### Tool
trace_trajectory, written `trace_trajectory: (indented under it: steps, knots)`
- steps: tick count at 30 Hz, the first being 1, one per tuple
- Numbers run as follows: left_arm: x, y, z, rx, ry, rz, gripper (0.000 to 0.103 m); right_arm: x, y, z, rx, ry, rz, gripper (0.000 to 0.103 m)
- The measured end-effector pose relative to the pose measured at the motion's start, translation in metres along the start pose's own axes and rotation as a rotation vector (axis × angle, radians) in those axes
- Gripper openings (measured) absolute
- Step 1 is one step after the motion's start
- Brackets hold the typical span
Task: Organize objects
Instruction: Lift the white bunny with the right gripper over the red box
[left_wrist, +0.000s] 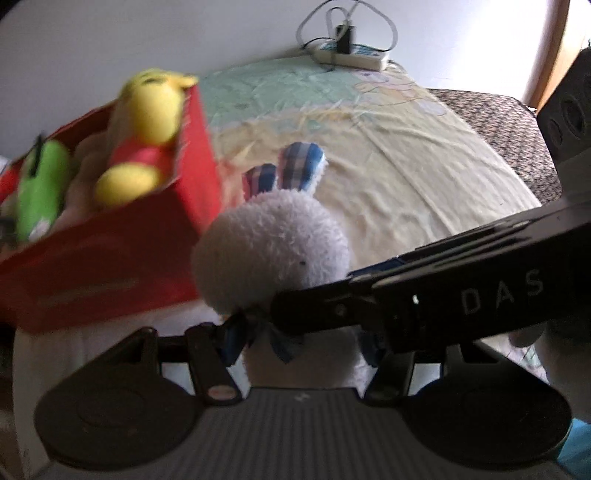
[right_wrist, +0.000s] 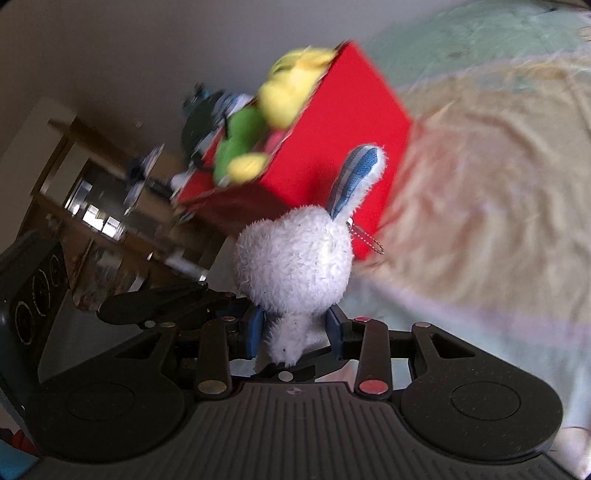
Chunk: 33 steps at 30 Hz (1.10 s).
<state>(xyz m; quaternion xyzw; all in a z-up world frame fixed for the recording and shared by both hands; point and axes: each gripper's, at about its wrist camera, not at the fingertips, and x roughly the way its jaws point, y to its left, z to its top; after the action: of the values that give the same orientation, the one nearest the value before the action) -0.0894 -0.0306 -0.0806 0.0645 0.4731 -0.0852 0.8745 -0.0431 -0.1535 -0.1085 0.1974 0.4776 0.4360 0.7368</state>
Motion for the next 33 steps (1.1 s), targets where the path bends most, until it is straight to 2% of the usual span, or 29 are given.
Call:
trace_trajectory:
  steps: [9, 17, 22, 26, 33]
  knots:
    - [-0.028, 0.045, -0.038, -0.100, 0.023, 0.073, 0.061, 0.053, 0.055, 0.005, -0.128, 0.135, 0.075, 0.038]
    - [-0.064, 0.102, -0.064, -0.145, -0.015, 0.114, 0.061, 0.095, 0.113, 0.014, -0.217, 0.142, 0.117, 0.038]
    - [-0.092, 0.144, -0.074, -0.130, -0.063, 0.117, 0.061, 0.109, 0.146, 0.018, -0.267, 0.087, 0.126, 0.038]
    - [-0.110, 0.170, -0.077, -0.094, -0.113, 0.106, 0.061, 0.116, 0.164, 0.020, -0.286, 0.010, 0.112, 0.038]
    - [-0.122, 0.200, -0.061, 0.012, -0.219, 0.043, 0.061, 0.114, 0.181, 0.030, -0.241, -0.171, 0.017, 0.039]
